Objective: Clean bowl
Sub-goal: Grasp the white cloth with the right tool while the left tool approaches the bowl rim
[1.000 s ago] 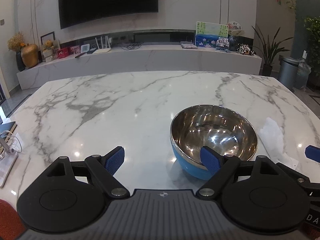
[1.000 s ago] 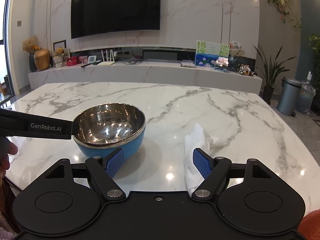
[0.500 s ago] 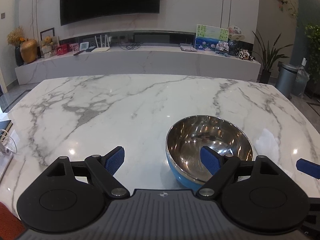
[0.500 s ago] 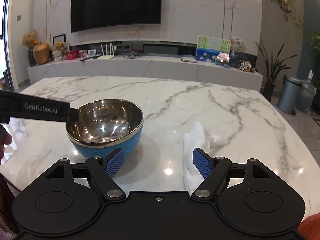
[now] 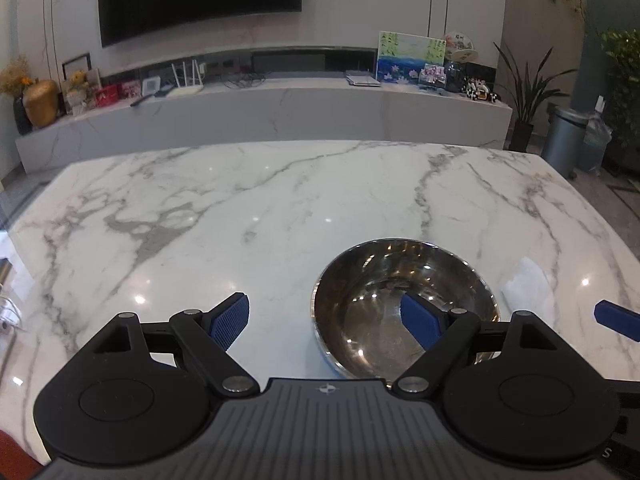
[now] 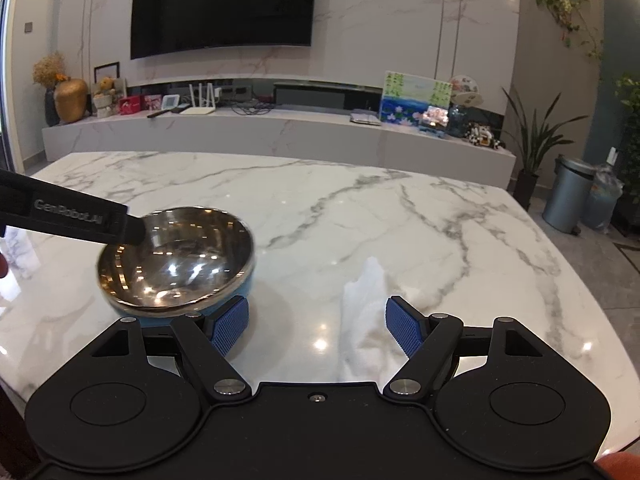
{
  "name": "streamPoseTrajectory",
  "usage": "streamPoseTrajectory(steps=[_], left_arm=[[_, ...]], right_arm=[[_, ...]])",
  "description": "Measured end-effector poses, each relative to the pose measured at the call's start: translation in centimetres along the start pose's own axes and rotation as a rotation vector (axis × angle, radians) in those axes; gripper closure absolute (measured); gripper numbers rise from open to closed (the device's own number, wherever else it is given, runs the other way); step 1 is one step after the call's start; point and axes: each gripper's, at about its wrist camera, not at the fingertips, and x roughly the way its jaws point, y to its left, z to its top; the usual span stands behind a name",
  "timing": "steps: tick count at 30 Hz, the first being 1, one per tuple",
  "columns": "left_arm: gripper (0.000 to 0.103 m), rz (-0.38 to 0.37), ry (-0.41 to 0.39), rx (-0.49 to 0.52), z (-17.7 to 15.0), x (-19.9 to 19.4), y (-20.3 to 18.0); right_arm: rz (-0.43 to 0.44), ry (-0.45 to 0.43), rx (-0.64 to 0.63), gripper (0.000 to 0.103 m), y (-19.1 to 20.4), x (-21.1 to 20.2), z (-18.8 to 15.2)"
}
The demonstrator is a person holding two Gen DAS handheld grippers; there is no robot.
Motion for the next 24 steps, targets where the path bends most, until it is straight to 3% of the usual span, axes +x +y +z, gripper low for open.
streamPoseTrajectory(steps=[5, 9, 17, 24], left_arm=[[0.030, -0.021, 0.052, -0.031, 0.2, 1.2, 0.4], [0.040, -0.026, 0.090, -0.046, 0.2, 1.9, 0.9], [0.055, -0.061, 0.155, -0.062, -0.2, 2.9, 1.2], [0.056, -0.040, 0.203, -0.036, -0.6, 4.1, 0.8]], right_arm=[[-0.024, 0.024, -0.003, 0.031, -0.7, 1.1, 0.1], [-0.030, 0.058, -0.018, 0.042, -0.8, 2.2, 0.1], [-0.050, 0.115, -0.036, 0.053, -0.8, 4.1, -0.5], [-0.066, 0.168, -0.020, 0.058, -1.4, 5.9, -1.1]])
